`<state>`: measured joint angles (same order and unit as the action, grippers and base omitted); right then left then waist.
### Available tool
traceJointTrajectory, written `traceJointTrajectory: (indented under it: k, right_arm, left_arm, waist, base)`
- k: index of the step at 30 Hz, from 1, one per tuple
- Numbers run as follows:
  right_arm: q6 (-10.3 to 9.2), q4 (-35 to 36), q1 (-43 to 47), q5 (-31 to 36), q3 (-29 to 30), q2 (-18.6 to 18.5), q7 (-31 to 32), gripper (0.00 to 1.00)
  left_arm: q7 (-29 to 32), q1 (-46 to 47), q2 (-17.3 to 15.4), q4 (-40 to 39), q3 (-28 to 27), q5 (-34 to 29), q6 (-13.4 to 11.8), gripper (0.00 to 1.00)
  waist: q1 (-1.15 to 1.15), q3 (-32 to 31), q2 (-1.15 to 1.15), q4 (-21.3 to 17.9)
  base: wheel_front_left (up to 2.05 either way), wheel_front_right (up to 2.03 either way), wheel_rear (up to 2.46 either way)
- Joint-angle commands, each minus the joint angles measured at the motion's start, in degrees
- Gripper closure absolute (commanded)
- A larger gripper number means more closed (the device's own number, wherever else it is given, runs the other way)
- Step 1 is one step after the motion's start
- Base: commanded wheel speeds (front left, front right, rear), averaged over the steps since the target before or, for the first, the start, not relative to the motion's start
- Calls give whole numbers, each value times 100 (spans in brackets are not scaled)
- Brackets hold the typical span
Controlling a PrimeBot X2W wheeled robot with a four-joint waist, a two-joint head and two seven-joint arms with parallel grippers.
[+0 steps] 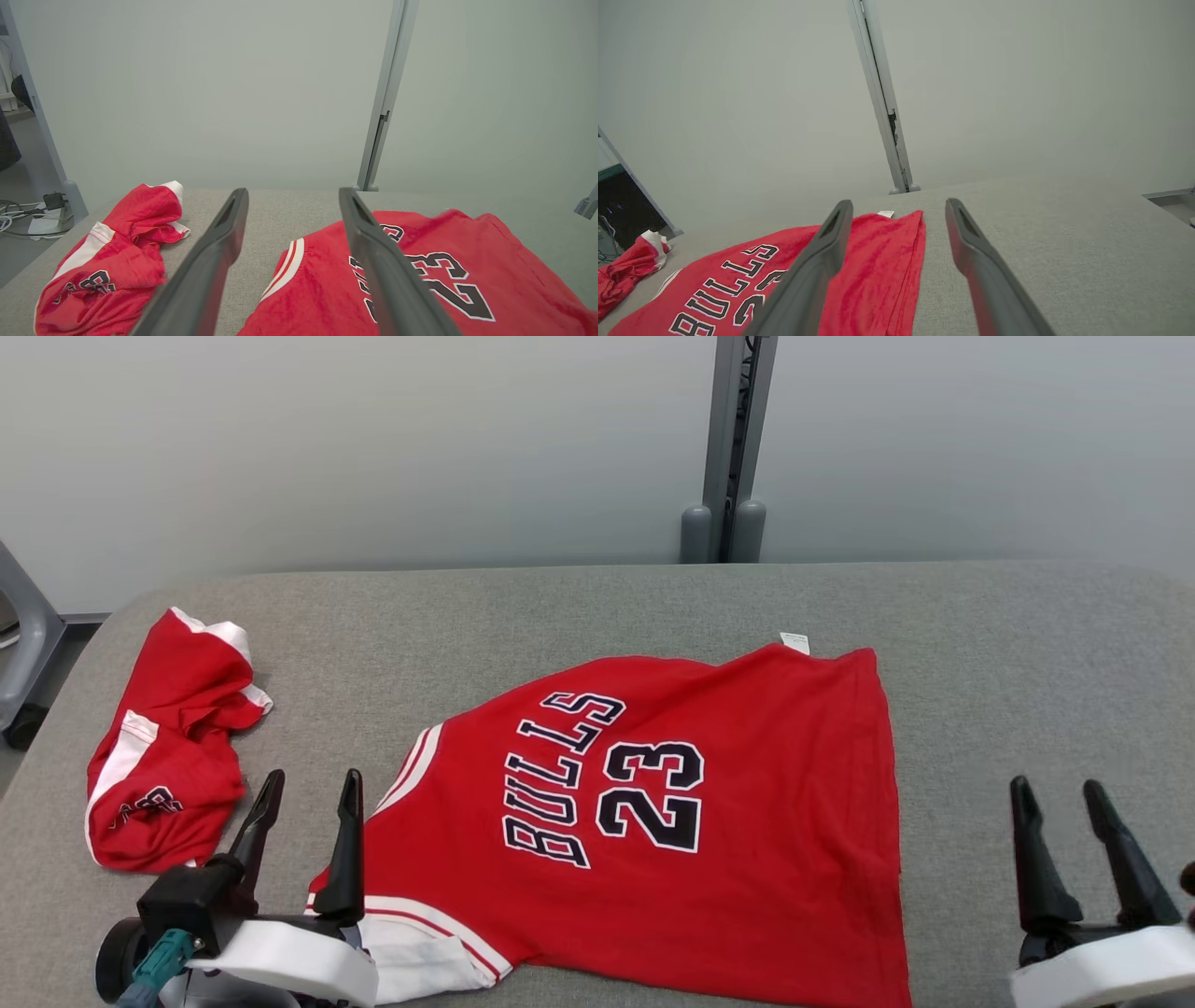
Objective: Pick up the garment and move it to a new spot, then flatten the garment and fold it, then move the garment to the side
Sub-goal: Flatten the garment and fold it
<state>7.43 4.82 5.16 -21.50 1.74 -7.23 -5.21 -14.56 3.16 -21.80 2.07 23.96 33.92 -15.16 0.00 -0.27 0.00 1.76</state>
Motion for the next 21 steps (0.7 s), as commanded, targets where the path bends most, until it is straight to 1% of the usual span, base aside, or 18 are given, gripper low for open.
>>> traceJointTrajectory:
  k: [1,9,13,14,17,21]
  right_arm:
    - [12,-70,54,-130,-60,-5,262,0]
    - [11,-338,362,-331,-77,-19,1552,0]
    - [11,-537,504,-391,-70,68,2150,0]
    - [11,-537,504,-391,-70,68,2150,0]
    - [11,-686,526,-430,-99,137,2402,0]
    - [11,-890,396,-472,-134,213,2523,0]
  left_arm:
    - [85,-6,-61,23,-22,51,23,0]
    - [818,-173,-278,78,-59,385,-34,0]
    - [1437,-269,-443,97,41,574,-30,0]
    - [1437,-269,-443,97,41,574,-30,0]
    - [1823,-350,-576,79,143,663,3,0]
    - [2248,-486,-742,51,258,749,27,0]
  waist:
    - [0,1,0,6]
    - [0,51,0,57]
    - [0,129,0,101]
    - [0,129,0,101]
    - [0,198,0,111]
    - [0,338,0,112]
  base:
    - [0,0,0]
    - [0,0,0]
    - [0,0,0]
    - [0,0,0]
    - [0,0,0]
    - [0,0,0]
